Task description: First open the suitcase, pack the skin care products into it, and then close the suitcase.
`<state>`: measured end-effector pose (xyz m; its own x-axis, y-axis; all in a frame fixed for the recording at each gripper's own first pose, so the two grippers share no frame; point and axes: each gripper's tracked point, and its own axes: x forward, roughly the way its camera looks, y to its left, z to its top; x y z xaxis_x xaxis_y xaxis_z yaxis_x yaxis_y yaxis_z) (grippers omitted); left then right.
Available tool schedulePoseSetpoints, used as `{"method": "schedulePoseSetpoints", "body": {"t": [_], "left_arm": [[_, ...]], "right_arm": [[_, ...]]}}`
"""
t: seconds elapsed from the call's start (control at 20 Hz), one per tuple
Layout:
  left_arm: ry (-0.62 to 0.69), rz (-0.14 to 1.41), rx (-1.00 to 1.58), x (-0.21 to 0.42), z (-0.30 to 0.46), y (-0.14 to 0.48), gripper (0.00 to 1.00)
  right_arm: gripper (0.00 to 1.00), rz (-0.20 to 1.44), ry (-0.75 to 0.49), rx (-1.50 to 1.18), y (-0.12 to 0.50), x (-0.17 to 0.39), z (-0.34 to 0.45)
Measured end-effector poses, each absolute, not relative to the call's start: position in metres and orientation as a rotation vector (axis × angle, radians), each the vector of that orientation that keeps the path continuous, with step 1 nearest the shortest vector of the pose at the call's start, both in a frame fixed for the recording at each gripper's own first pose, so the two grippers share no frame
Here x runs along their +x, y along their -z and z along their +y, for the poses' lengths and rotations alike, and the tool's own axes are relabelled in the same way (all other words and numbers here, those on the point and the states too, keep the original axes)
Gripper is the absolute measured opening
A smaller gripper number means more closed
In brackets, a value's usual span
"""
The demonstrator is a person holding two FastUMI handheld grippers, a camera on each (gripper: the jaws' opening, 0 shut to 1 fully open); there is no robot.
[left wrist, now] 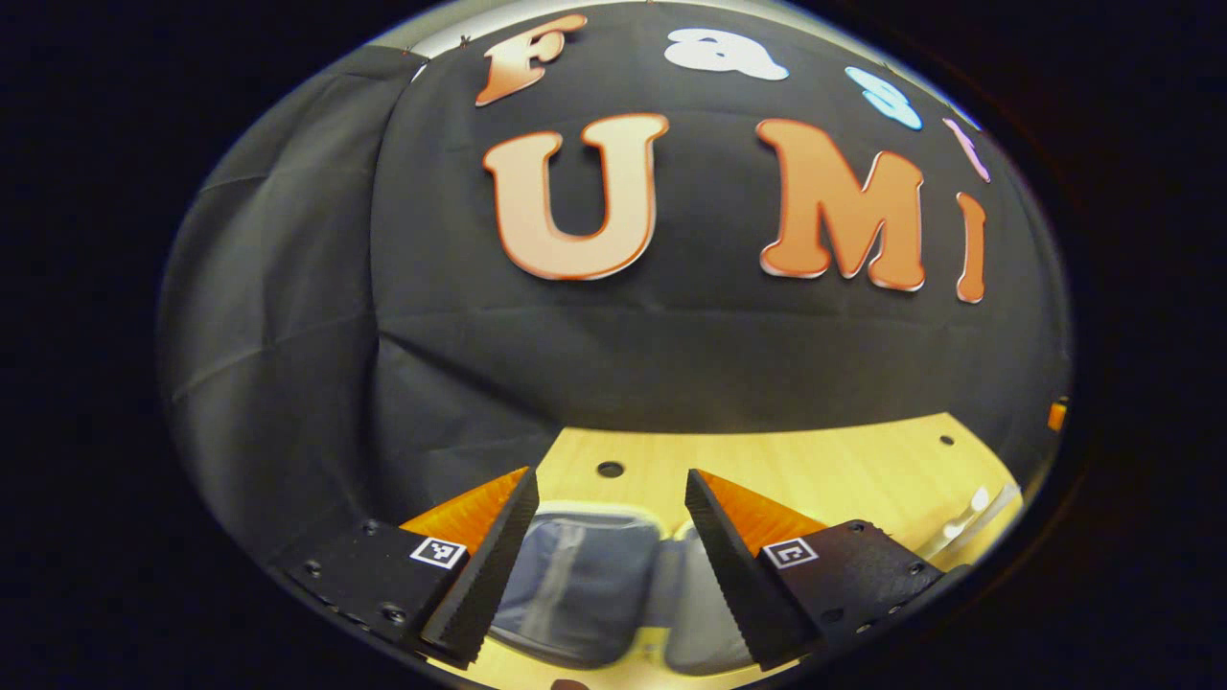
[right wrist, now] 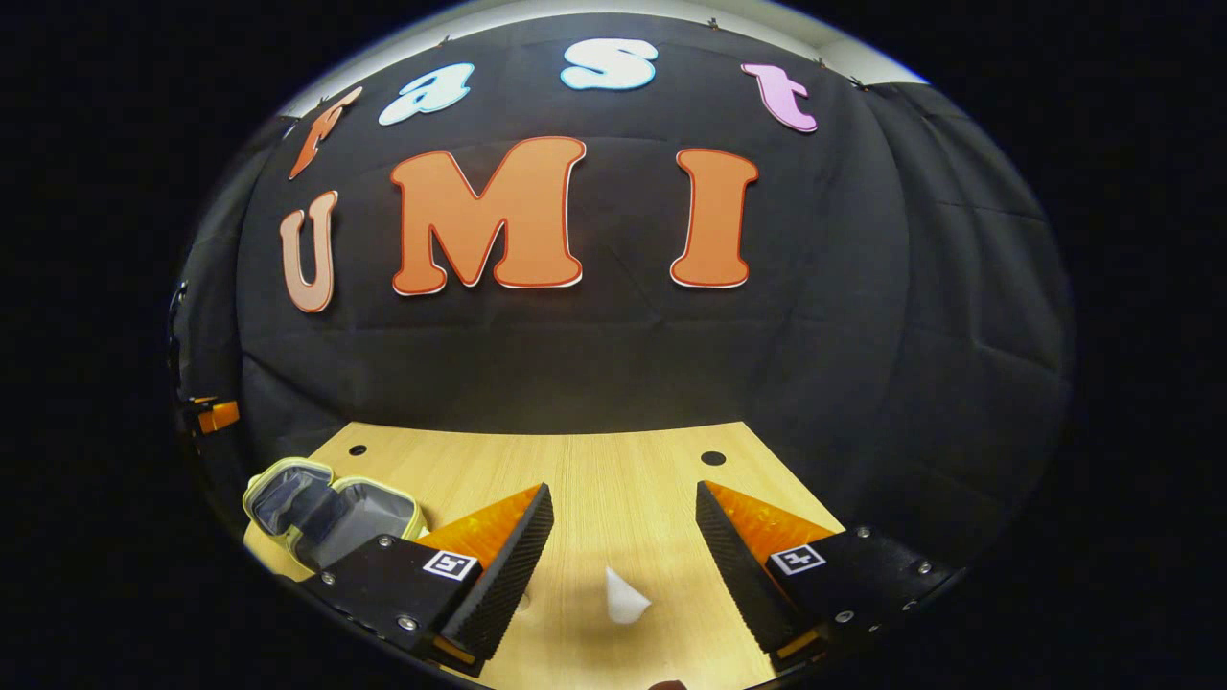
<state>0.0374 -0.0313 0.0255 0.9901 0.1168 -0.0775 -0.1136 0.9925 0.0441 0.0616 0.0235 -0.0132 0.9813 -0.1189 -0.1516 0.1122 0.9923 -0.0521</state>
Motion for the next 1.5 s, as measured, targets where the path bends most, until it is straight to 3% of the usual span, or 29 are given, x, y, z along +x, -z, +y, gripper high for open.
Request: {"method": "schedulePoseSetpoints", "body": {"t": [0.25, 0.75, 1.2, 1.5], "left_arm": [[-0.144, -0.033, 0.014, 0.018, -0.121, -0.039, 0.96], [0.086, -0.112, 0.183, -0.005, -0.288, 0.007, 0.96], [0.280, 0.068, 0.142, -0.036, -0.389, 0.137, 0.96], [0.273, 0.216, 0.171, -0.009, -0.404, 0.211, 0.96]], "right_arm": [[0.95, 0.148, 0.084, -0.042, 0.021, 0.064, 0.001], [0.95, 0.158, 0.055, -0.118, 0.050, 0.050, -0.018], [0.96, 0.238, 0.069, -0.123, 0.091, 0.046, -0.040], [0.96, 0.282, 0.102, -0.133, 0.110, 0.043, -0.062]]}}
